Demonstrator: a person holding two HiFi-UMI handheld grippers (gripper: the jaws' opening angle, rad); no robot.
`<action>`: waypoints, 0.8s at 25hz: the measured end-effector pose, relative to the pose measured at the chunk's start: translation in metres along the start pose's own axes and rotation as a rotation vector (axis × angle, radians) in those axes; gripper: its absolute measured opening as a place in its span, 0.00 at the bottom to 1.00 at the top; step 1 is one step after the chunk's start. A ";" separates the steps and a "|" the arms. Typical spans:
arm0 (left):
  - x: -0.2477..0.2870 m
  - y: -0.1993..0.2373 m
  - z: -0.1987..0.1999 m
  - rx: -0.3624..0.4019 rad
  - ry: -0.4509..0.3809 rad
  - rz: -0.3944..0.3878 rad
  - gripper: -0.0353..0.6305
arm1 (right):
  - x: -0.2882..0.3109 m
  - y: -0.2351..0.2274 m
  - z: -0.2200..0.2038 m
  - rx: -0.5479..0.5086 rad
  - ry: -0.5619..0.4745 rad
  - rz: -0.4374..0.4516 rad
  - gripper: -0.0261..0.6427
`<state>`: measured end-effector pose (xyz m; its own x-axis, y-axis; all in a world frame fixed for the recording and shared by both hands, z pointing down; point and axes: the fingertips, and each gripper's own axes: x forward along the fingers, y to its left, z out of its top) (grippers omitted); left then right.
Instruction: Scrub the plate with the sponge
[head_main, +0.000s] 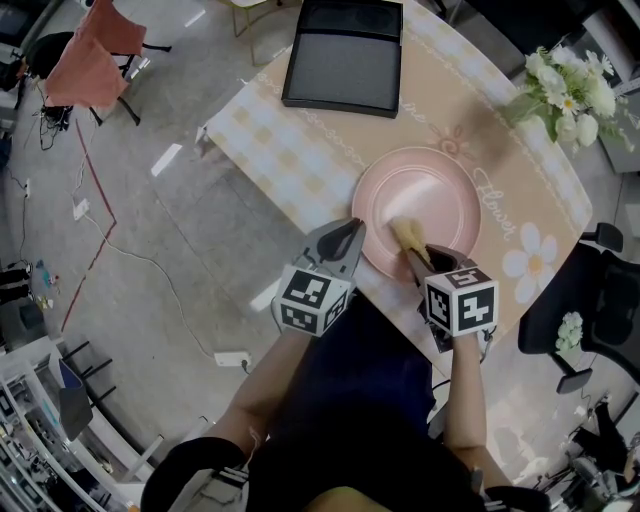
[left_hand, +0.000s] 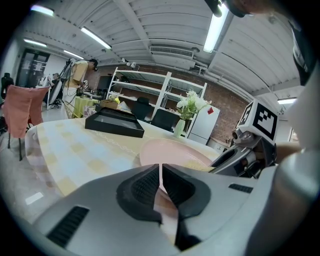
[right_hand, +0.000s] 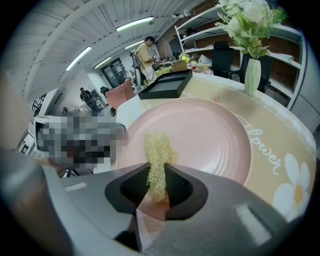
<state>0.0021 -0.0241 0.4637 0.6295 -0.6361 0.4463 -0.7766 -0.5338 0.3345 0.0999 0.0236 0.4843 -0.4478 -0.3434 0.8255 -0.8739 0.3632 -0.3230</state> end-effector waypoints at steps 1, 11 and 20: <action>0.000 0.000 0.000 0.001 0.001 -0.001 0.09 | 0.000 -0.001 0.000 0.001 -0.001 -0.003 0.15; 0.001 0.001 0.001 0.006 0.006 -0.006 0.09 | -0.003 -0.012 0.003 0.015 -0.009 -0.026 0.15; 0.003 0.003 0.001 0.006 0.008 -0.008 0.09 | -0.008 -0.032 0.007 0.027 -0.017 -0.075 0.15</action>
<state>0.0014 -0.0276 0.4653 0.6355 -0.6270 0.4506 -0.7713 -0.5421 0.3334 0.1299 0.0089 0.4849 -0.3842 -0.3837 0.8397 -0.9097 0.3125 -0.2734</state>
